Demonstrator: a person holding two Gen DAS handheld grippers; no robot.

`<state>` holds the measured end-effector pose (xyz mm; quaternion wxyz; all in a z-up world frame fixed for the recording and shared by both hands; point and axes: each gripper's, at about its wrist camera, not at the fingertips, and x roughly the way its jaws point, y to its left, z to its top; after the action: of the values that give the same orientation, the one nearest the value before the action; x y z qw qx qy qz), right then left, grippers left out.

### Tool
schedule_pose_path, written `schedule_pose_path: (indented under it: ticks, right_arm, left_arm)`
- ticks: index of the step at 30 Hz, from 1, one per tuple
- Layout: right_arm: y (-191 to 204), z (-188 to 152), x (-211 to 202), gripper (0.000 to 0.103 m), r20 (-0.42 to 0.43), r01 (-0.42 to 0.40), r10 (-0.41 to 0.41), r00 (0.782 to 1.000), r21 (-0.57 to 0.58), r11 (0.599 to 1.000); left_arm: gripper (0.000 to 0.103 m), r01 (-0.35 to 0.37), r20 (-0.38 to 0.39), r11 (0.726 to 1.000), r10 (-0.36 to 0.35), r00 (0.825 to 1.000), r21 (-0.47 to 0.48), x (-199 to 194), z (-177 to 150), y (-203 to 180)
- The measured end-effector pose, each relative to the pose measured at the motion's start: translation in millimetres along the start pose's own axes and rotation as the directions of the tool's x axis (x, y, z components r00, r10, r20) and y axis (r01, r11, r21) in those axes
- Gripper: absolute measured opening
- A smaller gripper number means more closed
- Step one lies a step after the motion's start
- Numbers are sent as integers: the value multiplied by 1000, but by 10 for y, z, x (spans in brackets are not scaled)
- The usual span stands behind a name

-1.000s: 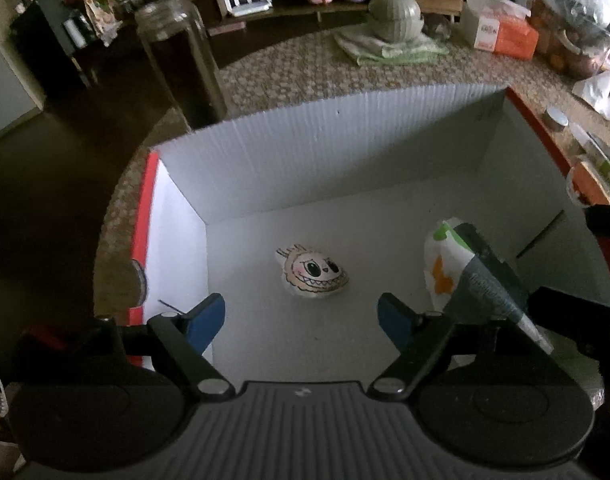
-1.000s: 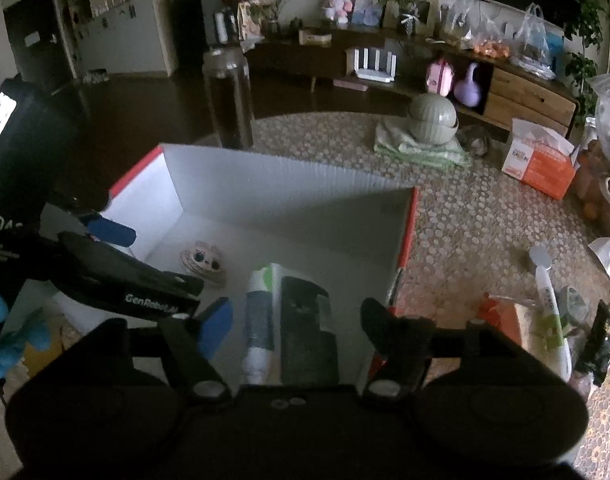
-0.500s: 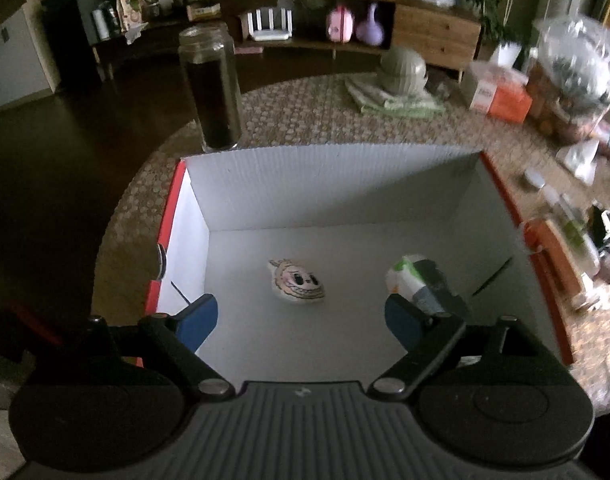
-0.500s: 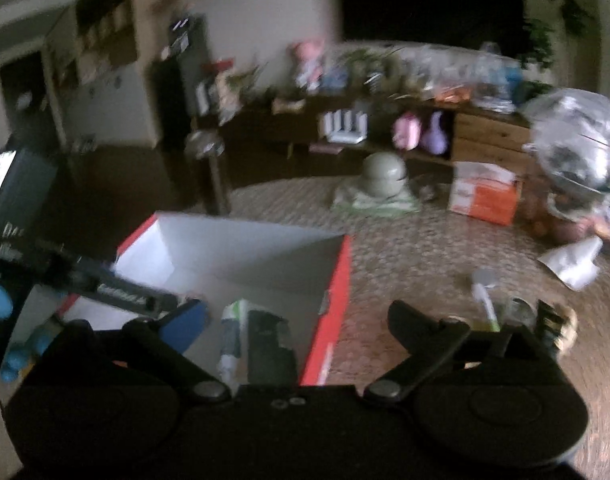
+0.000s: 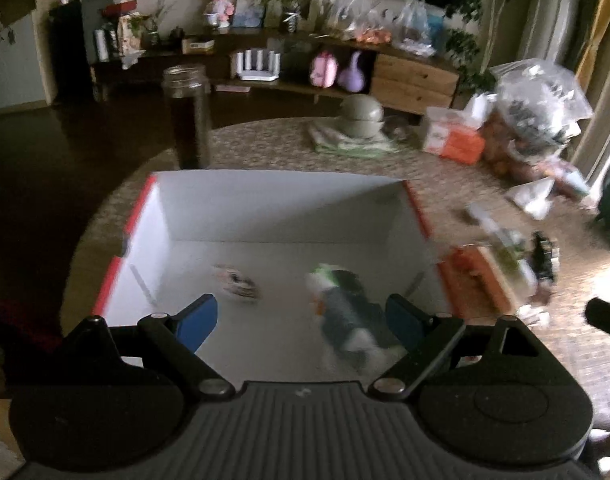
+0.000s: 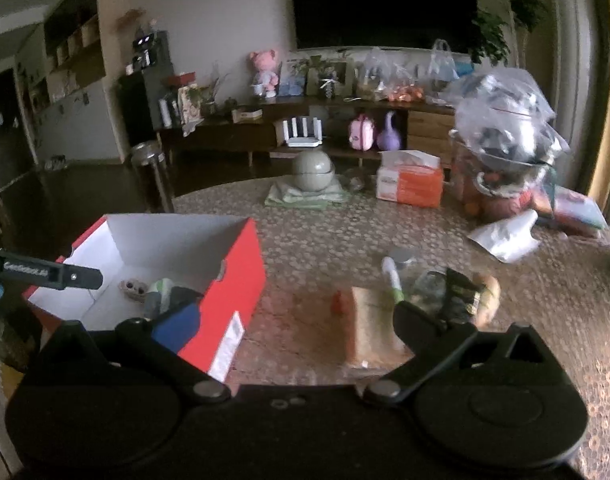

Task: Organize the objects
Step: 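Withdraw both tools from the box back toward the table items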

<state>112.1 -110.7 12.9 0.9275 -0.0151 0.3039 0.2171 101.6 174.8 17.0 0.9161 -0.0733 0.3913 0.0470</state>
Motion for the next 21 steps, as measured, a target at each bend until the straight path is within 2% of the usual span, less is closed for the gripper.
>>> schedule_pose_path:
  ticks: [4, 7, 11, 14, 21]
  right_arm:
    - [-221, -82, -99, 103, 4, 57, -57, 998, 2, 998]
    - [-471, -174, -161, 103, -15, 55, -55, 998, 14, 998]
    - [-761, -274, -225, 103, -22, 100, -100, 995, 18, 995]
    - [-936, -319, -269, 103, -18, 128, -128, 992, -2, 992]
    - [-1266, -392, -276, 103, -24, 131, -132, 991, -14, 991]
  left_arm:
    - [91, 23, 16, 999, -24, 1000, 38, -51, -67, -290]
    - [91, 40, 35, 996, -43, 998, 81, -67, -117, -551]
    - [91, 59, 48, 991, -65, 997, 119, -30, -171, -888]
    - [91, 83, 38, 987, -89, 995, 138, 57, -199, -1139]
    - [91, 121, 6, 974, -124, 992, 194, 251, -236, -1646]
